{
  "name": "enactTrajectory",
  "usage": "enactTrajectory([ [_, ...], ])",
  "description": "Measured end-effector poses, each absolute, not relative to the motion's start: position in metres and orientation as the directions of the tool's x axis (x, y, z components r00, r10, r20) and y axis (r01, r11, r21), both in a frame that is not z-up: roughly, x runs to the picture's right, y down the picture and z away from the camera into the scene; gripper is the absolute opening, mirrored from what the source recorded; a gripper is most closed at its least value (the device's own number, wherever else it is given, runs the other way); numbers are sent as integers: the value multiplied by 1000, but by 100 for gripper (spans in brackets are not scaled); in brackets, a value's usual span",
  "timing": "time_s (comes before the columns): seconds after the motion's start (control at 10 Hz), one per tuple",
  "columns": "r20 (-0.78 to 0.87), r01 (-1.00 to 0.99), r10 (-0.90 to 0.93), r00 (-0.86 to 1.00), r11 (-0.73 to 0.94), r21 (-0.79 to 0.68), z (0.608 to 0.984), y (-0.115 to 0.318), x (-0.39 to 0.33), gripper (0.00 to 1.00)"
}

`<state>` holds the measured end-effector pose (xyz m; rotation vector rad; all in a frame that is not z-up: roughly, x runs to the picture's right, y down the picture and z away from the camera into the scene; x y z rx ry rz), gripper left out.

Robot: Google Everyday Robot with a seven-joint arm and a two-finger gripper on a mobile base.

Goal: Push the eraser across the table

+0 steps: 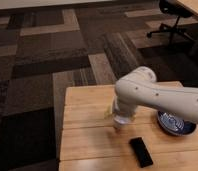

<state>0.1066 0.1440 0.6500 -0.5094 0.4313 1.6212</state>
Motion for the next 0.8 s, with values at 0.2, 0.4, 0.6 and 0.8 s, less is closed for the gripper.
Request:
enactTrajectory([
  [0.2,-559,-994,825,-82,-110,-17,650,144,107,65],
  [0.4,-560,-994,824,-81,-109,-17,650,144,106,65],
  [0.6,-546,-996,834,-81,-90,11,647,144,123,65],
  [0.8,-518,-997,852,-80,-66,45,638,148,152,65],
])
